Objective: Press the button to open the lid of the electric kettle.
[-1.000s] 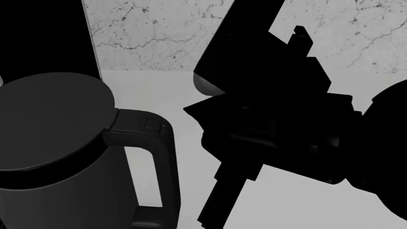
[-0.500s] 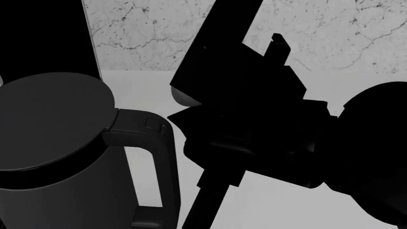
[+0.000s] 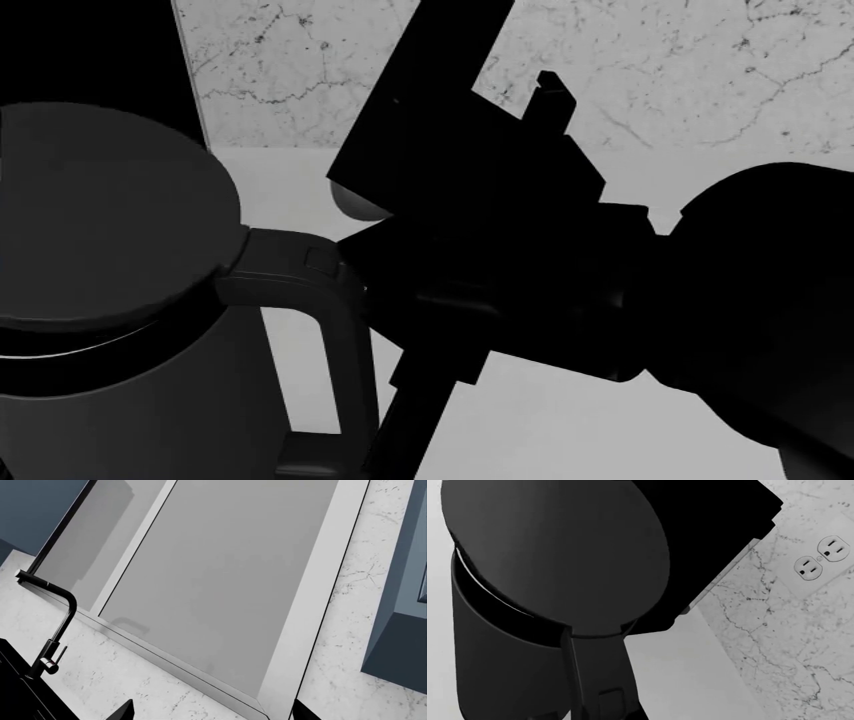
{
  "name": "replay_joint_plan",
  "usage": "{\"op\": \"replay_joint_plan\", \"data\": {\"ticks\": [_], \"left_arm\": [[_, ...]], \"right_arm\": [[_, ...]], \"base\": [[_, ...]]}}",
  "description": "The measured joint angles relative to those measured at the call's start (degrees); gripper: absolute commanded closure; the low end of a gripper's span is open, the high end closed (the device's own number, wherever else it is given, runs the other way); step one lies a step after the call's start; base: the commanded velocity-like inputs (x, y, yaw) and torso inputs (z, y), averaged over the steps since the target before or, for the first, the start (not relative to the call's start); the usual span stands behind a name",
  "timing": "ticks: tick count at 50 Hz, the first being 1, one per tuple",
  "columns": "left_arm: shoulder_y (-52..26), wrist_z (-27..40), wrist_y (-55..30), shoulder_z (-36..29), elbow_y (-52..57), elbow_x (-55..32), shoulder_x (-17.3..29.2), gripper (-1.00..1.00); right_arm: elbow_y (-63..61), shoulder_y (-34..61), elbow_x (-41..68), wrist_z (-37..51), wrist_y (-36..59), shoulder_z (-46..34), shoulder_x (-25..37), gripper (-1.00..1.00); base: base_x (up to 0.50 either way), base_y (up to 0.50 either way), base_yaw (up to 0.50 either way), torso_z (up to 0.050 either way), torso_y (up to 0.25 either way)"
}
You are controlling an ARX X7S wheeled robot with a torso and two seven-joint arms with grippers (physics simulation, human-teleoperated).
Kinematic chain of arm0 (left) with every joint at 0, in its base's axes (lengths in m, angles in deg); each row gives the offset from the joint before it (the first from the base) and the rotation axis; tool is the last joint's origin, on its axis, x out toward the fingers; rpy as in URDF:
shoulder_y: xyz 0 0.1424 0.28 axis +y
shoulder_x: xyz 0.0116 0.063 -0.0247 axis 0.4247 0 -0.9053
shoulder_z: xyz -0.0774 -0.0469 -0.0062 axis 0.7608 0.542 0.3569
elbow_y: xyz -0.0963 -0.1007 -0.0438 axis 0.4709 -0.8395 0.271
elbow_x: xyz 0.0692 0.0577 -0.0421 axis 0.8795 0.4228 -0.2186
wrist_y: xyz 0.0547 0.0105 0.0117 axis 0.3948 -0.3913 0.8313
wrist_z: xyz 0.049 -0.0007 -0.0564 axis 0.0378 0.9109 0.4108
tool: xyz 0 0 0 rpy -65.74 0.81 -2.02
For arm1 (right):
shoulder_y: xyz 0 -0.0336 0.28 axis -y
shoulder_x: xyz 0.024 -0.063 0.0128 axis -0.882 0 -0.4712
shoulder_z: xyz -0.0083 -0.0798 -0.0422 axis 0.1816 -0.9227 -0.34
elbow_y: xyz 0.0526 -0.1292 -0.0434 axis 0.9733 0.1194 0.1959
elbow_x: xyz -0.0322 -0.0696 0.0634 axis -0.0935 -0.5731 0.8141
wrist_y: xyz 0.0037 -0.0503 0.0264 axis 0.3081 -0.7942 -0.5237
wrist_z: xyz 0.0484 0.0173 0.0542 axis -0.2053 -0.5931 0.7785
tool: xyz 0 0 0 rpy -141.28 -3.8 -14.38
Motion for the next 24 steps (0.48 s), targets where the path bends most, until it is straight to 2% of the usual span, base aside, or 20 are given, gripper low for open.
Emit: {"op": "replay_joint_plan", "data": {"ticks": [24], "left_arm": [[0.9, 0.7, 0.8, 0.3, -0.2, -0.6, 0.5, -1.00]], "right_arm": [[0.1, -0.2, -0.9, -0.2, -1.3, -1.4, 0.0, 1.00]], "base": [[0.00, 0.00, 0.00, 0.000, 0.000]]}}
